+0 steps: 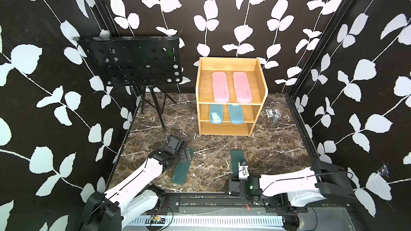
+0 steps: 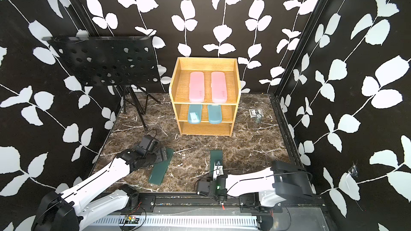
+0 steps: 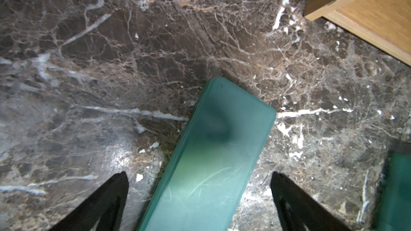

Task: Place the pencil cases on the shelf according to color
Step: Pick up the pencil case from the center of the board, then place the pencil case on the shelf.

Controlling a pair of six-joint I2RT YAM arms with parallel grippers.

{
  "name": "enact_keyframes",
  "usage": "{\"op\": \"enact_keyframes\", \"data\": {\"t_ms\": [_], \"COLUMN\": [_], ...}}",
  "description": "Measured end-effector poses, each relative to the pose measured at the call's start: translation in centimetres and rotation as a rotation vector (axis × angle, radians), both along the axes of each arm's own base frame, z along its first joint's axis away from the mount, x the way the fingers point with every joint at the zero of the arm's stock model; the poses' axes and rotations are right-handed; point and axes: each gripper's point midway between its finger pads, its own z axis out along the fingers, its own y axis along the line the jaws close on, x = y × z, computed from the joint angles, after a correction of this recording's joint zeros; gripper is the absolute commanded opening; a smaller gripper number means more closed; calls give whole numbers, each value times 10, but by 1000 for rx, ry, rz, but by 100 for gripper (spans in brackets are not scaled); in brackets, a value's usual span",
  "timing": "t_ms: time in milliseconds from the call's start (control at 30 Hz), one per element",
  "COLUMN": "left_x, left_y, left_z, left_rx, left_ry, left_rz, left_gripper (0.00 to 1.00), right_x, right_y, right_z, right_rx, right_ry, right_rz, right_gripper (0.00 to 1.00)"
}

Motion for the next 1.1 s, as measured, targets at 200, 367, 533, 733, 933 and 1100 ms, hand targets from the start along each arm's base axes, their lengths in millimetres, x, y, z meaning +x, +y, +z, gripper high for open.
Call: {"op": "enact_keyframes", "data": {"t_ms": [200,367,533,733,933,1100], "left_x": [3,8,10,5,4,1], "left_y": [1,-4,-7,-6,-6,-3], "left_z": [-3,-1,-5,-14,-16,-21], "left_rx": [6,-16,-22,-21,-17,-6], "left_ry": [-7,-23,-20,4,7,18], "left_rz": [6,7,5,1,1,3], "left_gripper": [99,99,99,99,99,99], "right_x": [33,72,103,147,183,197], "right_y": [-2,-7,-9,-6,0,7], "right_z": [43,49,25,2,2,0], "right_rx": [151,184,81,16,33,17], "right_ry": [-99,-113,-38,-11,-51,-51], "right_rz": [27,21,58,39,7,22], "right_gripper": [62,63,61,60,83,95]}}
